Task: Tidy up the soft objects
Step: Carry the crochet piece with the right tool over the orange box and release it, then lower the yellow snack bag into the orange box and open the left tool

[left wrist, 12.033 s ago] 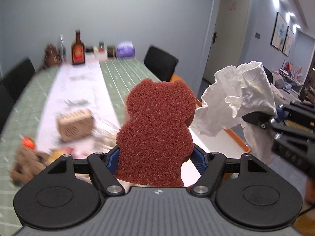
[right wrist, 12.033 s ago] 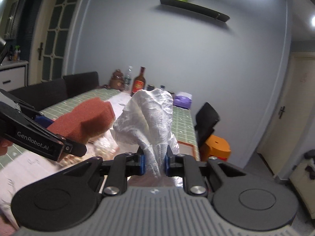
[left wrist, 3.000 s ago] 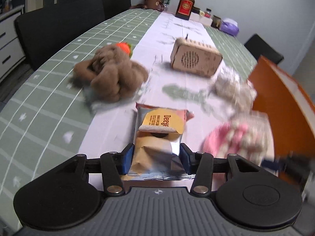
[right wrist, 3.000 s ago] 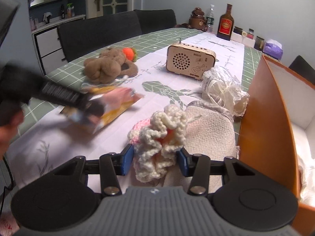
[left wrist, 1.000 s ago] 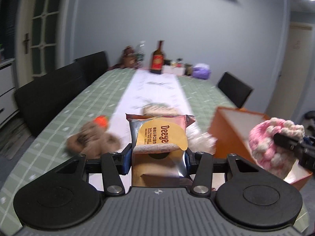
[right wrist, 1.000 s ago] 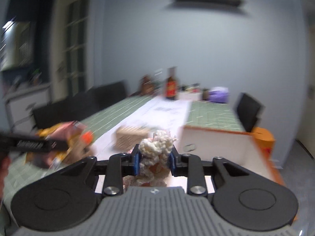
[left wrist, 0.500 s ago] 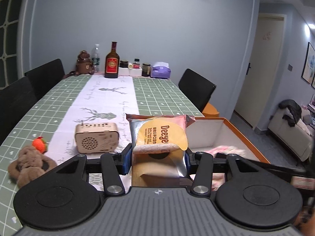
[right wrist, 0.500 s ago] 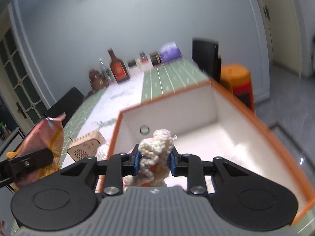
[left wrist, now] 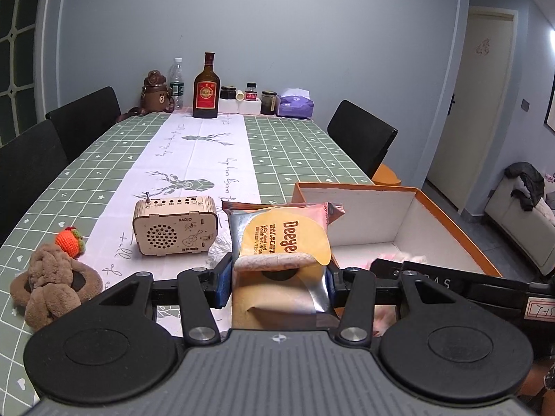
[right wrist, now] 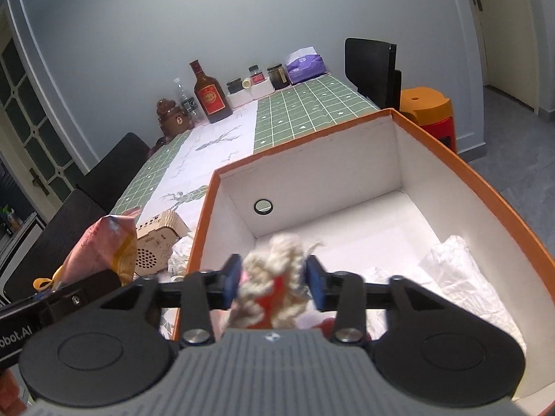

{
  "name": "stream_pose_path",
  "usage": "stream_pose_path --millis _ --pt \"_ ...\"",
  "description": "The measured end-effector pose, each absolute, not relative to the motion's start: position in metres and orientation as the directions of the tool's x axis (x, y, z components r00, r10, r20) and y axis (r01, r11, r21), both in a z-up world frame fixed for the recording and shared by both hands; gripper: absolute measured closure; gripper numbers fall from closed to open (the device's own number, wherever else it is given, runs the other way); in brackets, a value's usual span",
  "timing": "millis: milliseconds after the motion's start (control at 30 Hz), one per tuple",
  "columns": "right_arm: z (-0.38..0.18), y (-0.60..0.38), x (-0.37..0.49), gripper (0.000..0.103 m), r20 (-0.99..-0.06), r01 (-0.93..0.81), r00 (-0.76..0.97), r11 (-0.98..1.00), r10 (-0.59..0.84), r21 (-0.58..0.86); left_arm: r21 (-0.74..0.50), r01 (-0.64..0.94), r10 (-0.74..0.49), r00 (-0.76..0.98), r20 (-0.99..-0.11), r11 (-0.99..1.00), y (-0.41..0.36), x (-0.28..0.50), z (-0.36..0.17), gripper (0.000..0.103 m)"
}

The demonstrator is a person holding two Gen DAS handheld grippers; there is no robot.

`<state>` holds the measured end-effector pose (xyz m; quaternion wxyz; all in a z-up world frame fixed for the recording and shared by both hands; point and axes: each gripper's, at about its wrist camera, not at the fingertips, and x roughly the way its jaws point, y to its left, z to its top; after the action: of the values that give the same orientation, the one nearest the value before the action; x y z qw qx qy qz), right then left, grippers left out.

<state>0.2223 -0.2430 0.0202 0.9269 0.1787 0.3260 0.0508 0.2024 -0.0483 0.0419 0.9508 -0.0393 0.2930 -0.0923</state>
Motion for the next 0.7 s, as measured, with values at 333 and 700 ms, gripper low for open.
stream_pose_path --millis 333,700 --pt "0.037 -0.259 0.2 0.033 -0.552 0.016 0.812 0.939 0.188 0.343 -0.132 0.163 -0.209 0.817 -0.537 0.978 -0.049 0.195 0.051 0.048" --pt "0.056 -0.282 0.175 0.034 -0.531 0.067 0.847 0.992 0.0 0.106 -0.177 0.216 -0.279 0.776 -0.566 0.96 -0.09 0.21 0.053 0.048"
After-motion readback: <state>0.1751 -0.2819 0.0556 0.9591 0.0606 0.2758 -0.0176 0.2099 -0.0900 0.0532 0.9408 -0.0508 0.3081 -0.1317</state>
